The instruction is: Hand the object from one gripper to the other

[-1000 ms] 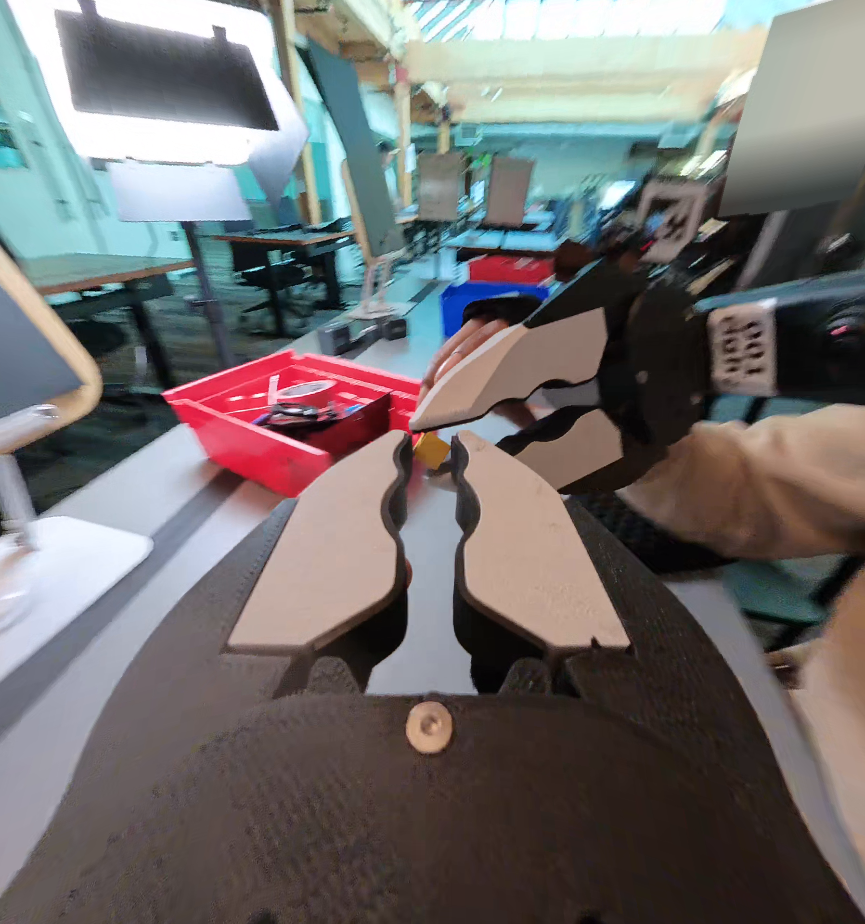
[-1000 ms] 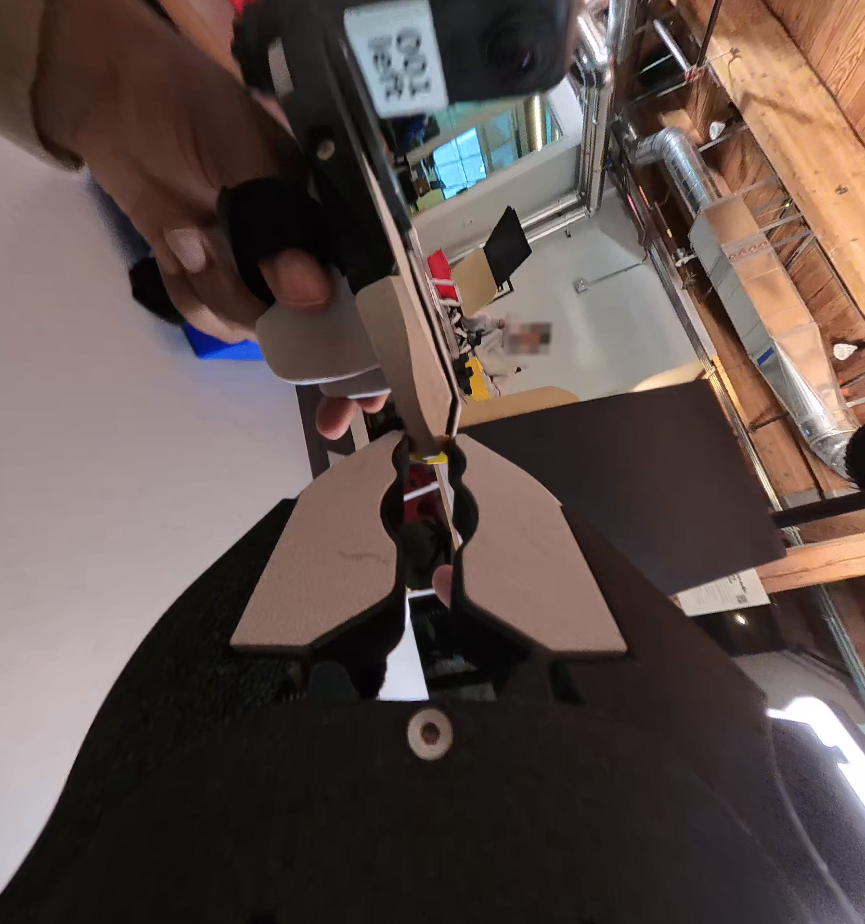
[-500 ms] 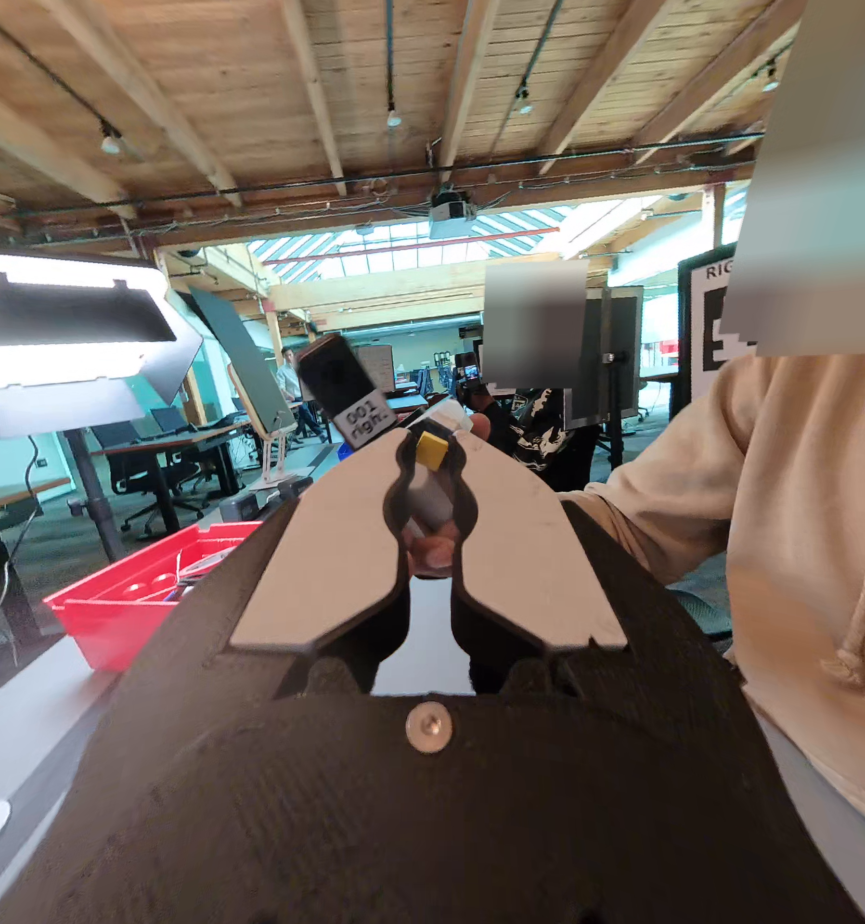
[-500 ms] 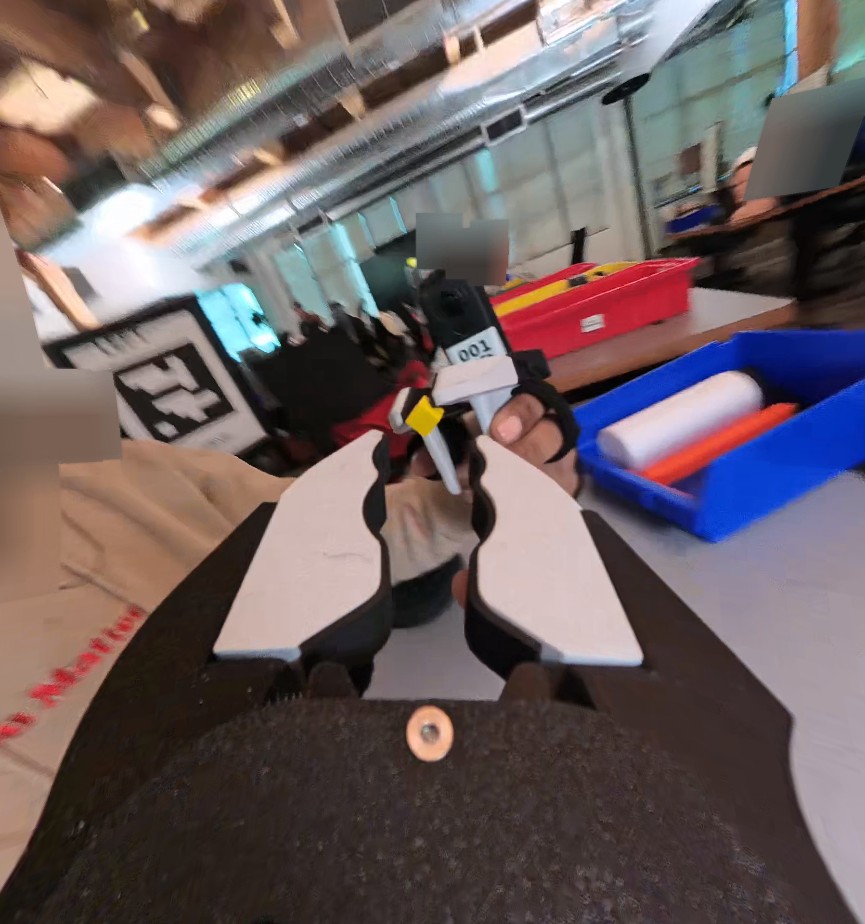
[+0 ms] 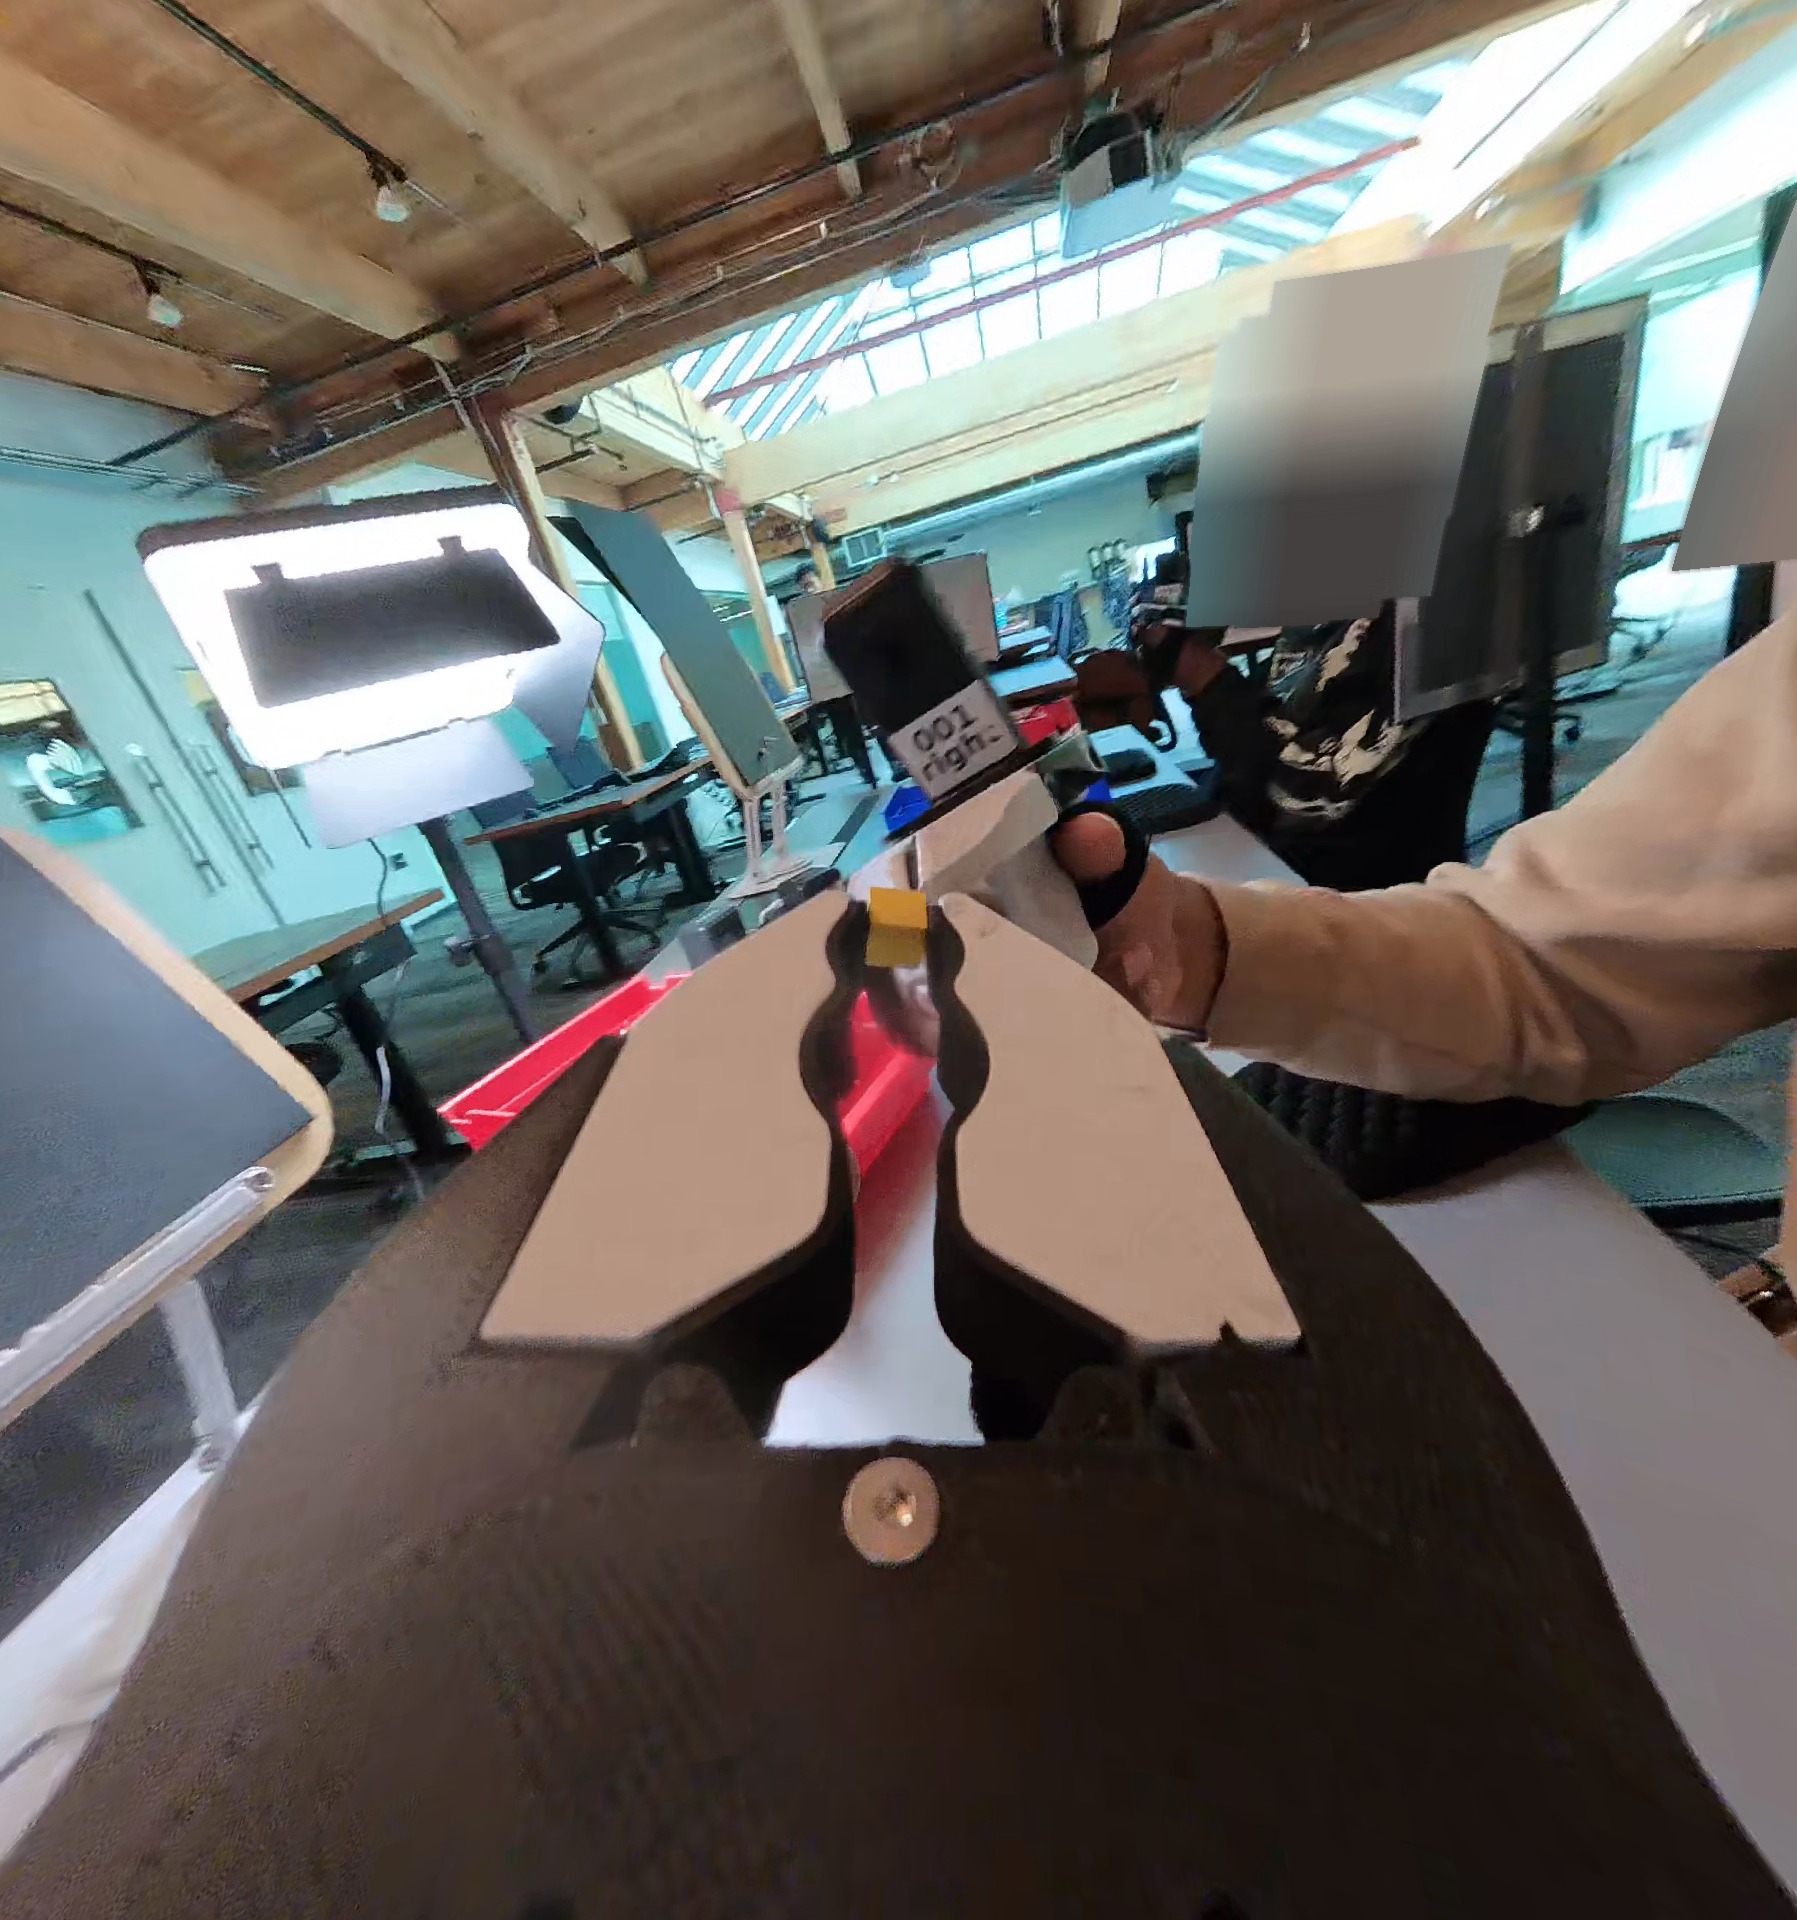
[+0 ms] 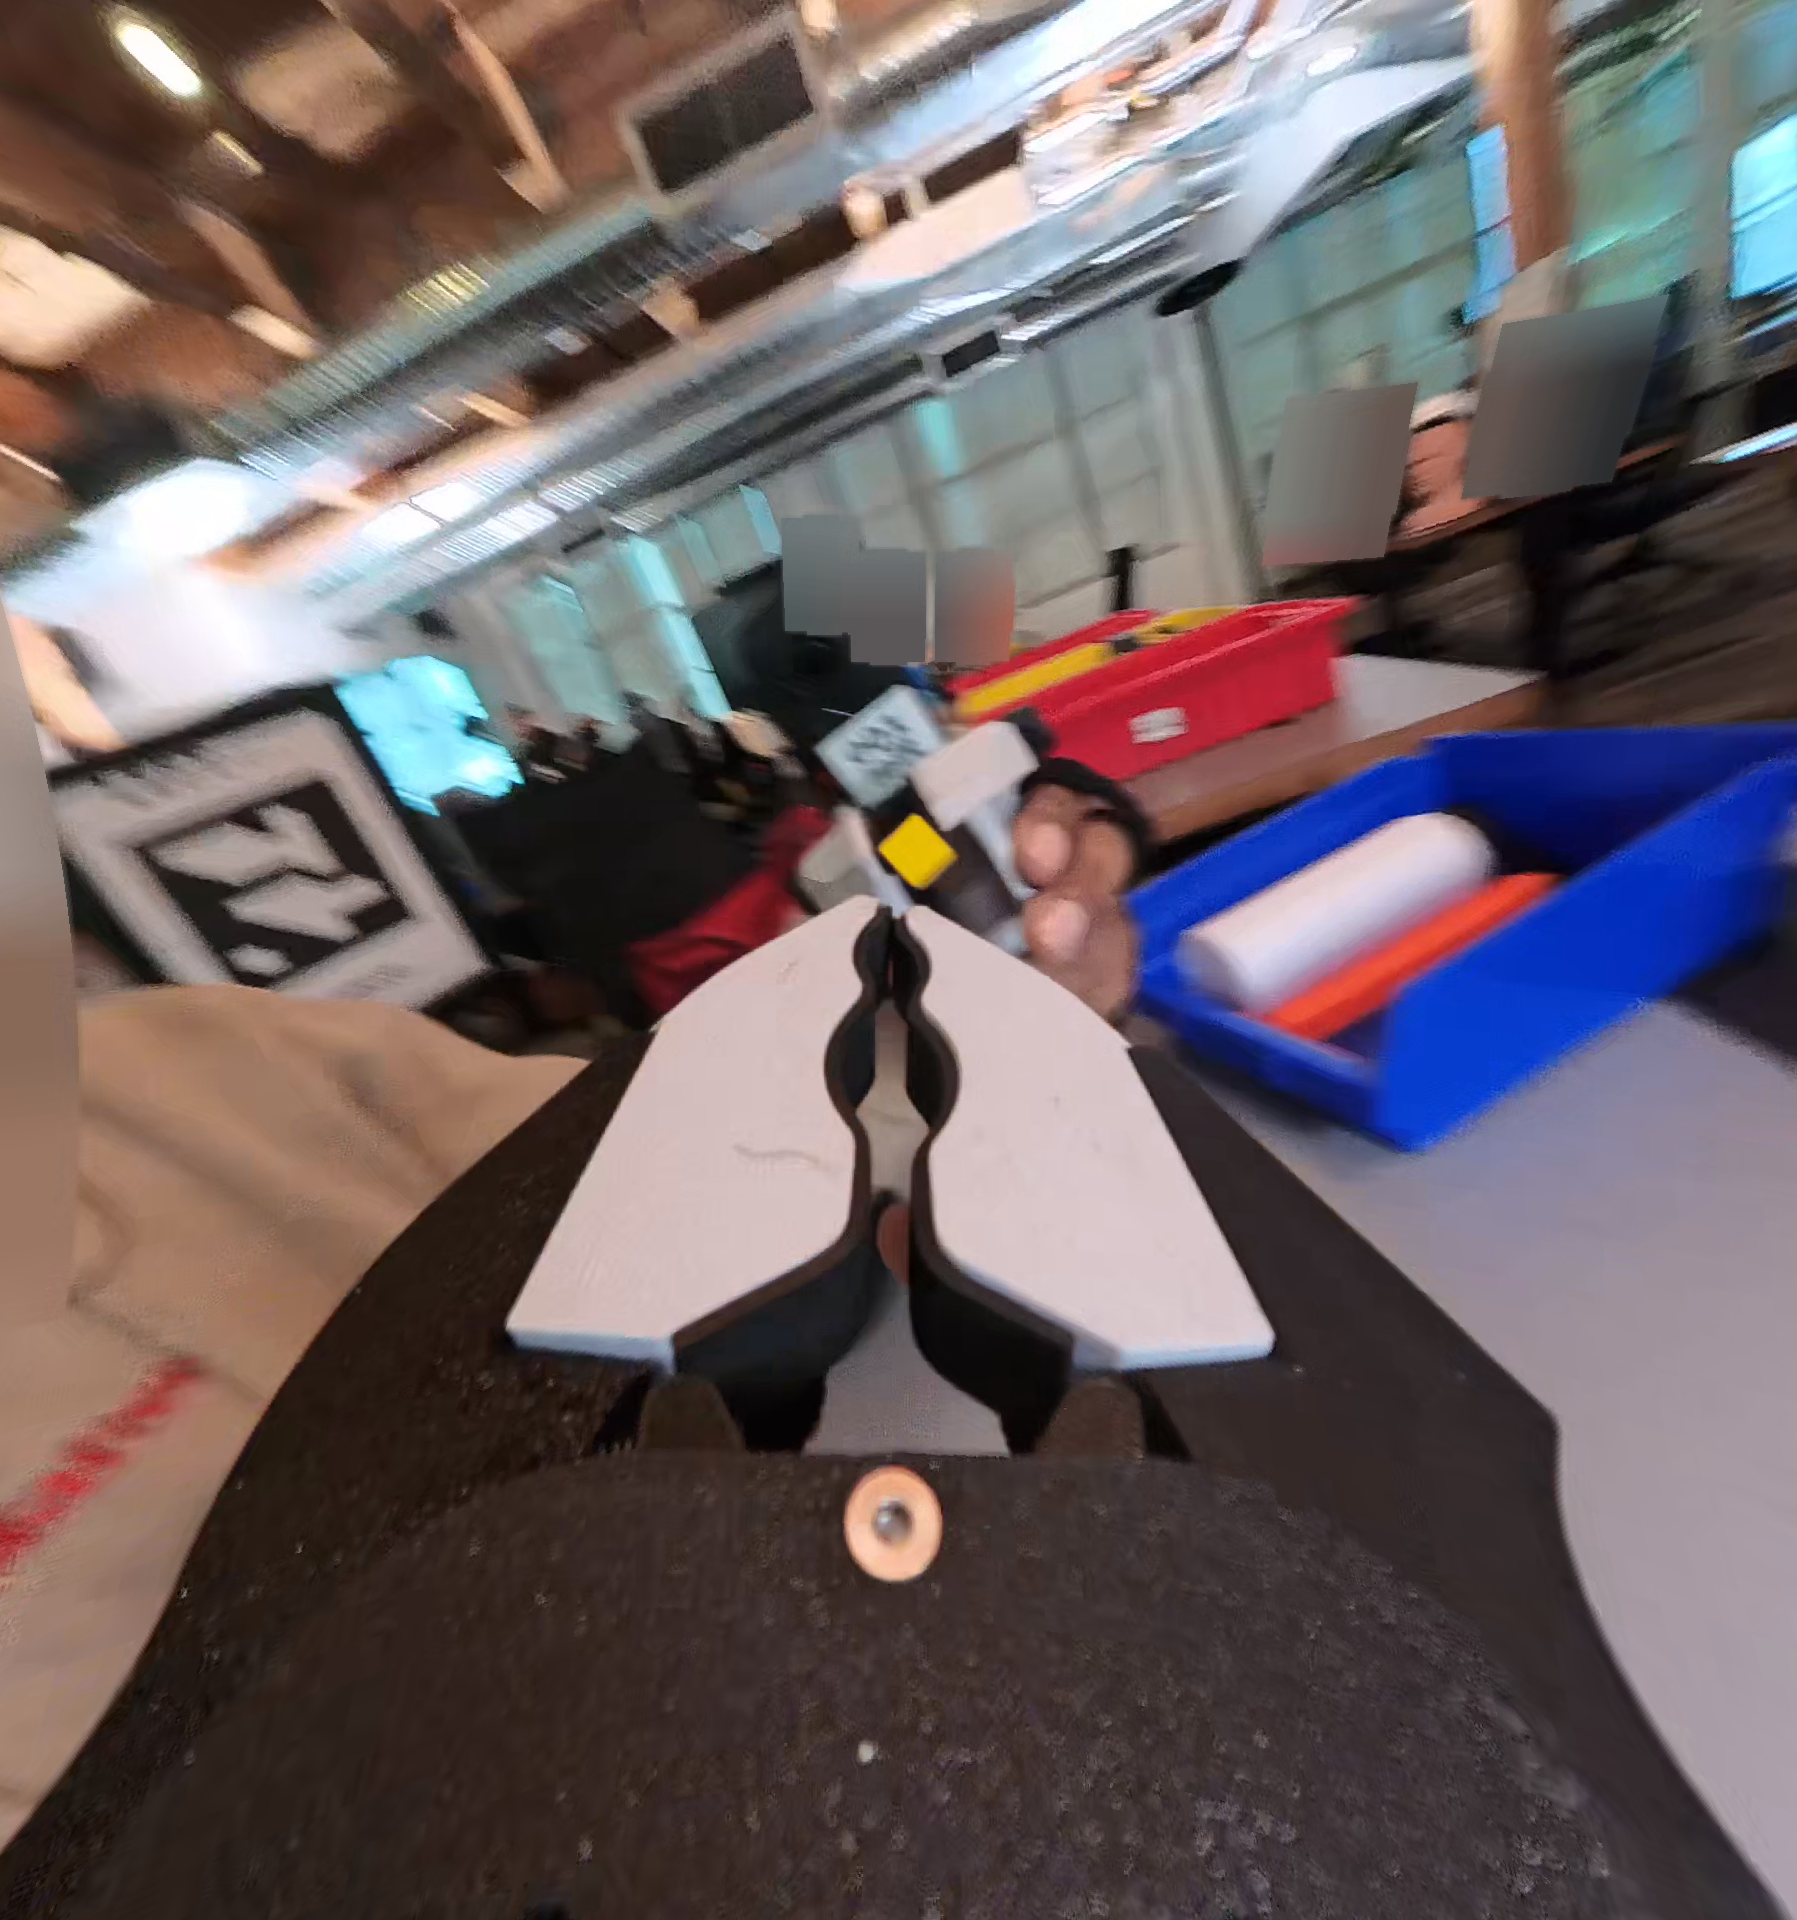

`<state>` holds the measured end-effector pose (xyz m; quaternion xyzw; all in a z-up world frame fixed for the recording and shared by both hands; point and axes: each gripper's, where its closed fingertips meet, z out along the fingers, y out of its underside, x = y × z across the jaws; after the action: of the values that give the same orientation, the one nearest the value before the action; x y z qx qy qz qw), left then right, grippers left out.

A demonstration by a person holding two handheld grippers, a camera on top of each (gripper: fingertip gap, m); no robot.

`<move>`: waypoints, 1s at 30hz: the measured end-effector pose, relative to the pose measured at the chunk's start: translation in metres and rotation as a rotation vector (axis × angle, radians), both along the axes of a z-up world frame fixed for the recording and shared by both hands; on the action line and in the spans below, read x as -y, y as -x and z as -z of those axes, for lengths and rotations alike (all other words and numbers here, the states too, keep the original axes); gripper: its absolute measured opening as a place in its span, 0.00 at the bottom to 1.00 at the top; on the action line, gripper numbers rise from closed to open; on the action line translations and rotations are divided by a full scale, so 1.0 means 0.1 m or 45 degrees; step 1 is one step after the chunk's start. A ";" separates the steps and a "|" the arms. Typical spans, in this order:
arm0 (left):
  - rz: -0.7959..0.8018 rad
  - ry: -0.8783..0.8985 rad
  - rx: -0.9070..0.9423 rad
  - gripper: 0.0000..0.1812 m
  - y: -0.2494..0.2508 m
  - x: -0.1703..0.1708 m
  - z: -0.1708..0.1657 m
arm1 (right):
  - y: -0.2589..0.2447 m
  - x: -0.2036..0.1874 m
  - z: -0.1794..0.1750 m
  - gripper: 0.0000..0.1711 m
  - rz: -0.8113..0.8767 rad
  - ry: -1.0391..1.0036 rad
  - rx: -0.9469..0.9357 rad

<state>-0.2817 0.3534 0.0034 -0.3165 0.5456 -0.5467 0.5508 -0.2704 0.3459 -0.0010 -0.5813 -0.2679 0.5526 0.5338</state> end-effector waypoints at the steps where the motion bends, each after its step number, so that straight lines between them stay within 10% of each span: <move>1: -0.025 -0.017 0.002 0.06 0.00 -0.01 -0.01 | -0.05 -0.05 0.02 0.00 0.100 -0.077 0.084; 17: -0.043 -0.320 0.090 0.06 -0.10 0.22 0.07 | 0.19 0.13 0.01 0.08 -0.301 0.288 -0.213; 30: -0.038 0.498 -0.295 0.15 -0.36 -0.10 0.20 | -0.21 -0.26 0.10 0.08 0.946 -1.155 1.071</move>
<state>-0.2460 0.3631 -0.0162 -0.4859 0.4841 -0.5937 0.4209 -0.2499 0.3718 -0.0107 -0.5187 -0.4384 -0.1016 0.7269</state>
